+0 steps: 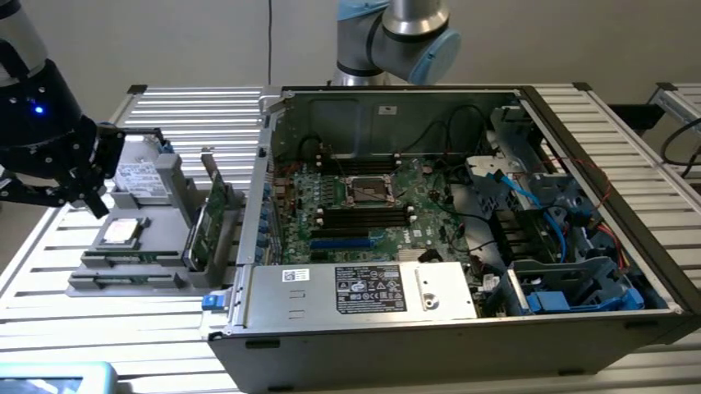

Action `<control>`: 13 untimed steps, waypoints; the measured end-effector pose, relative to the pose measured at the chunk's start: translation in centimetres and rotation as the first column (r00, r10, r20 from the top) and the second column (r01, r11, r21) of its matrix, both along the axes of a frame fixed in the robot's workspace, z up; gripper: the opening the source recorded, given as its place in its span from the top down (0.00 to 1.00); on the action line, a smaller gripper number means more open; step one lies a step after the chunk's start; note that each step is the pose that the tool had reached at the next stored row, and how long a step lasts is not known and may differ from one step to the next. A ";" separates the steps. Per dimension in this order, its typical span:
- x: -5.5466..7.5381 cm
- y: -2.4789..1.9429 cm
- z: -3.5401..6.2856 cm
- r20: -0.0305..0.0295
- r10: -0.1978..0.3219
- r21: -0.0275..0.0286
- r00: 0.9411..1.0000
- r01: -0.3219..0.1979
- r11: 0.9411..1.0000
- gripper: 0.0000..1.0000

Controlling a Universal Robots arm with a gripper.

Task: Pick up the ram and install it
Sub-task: 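Pick up the ram and move it above insertion slot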

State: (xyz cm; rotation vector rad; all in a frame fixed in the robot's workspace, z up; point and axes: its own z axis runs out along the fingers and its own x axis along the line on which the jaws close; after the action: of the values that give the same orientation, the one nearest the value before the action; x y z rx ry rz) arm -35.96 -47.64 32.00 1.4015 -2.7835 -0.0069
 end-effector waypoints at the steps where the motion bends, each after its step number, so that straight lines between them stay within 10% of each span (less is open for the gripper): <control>1: 0.0 0.00 -0.02 0.000 0.018 0.000 1.000 -0.018 1.000 0.89; 13: 0.0 0.00 -0.12 0.012 0.234 -0.001 0.972 -0.234 0.972 0.89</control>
State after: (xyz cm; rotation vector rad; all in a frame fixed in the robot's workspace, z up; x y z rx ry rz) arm -35.97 -47.64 31.87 1.7258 -2.6071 0.0060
